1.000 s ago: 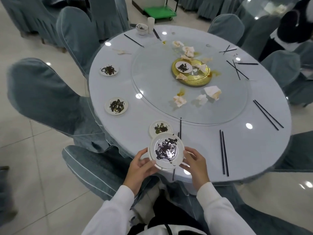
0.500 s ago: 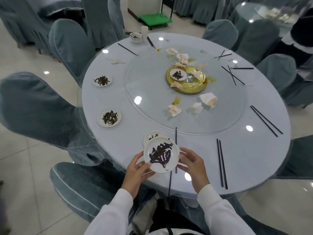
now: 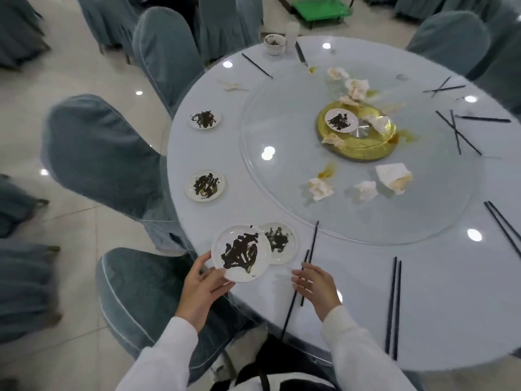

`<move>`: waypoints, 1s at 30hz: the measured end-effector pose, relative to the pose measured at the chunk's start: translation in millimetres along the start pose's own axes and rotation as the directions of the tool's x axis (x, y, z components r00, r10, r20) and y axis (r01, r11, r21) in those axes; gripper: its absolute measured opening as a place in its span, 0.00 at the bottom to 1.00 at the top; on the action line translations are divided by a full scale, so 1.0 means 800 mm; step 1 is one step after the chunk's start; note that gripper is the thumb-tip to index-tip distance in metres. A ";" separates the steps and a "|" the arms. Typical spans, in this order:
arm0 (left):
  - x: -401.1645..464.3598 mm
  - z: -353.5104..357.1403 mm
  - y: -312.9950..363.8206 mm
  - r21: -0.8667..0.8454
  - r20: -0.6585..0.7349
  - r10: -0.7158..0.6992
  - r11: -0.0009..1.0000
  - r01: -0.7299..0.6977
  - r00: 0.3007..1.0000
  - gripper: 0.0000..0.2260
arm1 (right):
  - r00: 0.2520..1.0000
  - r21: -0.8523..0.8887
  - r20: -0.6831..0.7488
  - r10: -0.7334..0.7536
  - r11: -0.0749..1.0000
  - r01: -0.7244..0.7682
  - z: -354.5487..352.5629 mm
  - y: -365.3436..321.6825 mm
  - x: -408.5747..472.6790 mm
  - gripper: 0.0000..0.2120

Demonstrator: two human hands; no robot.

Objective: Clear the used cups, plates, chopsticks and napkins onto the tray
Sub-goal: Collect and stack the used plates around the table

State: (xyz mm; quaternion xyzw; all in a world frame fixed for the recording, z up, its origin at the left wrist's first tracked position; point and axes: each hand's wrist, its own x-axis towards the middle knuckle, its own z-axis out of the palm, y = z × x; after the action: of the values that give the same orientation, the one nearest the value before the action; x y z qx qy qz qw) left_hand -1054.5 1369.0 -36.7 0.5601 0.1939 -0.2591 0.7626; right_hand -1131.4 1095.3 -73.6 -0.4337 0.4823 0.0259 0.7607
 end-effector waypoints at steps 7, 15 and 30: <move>-0.023 -0.017 -0.013 -0.042 -0.122 0.005 0.999 -0.010 0.992 0.21 | 0.991 0.006 0.020 0.129 0.992 -0.129 0.029 0.008 0.048 0.11; -0.050 -0.026 -0.026 -0.075 -0.243 0.028 0.996 -0.048 0.970 0.21 | 0.997 -0.052 -0.036 0.064 0.996 -0.066 0.048 0.013 0.075 0.12; -0.042 -0.004 -0.016 -0.019 -0.158 0.045 0.999 -0.048 0.986 0.21 | 0.973 -0.034 -0.085 -0.214 0.977 0.212 0.034 -0.028 0.050 0.06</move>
State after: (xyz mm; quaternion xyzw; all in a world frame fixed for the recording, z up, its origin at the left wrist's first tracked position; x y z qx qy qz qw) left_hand -1089.1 1375.1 -27.5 0.5745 0.2433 -0.1940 0.7571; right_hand -1080.7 1084.9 -85.0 -0.4929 0.4659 -0.0691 0.7316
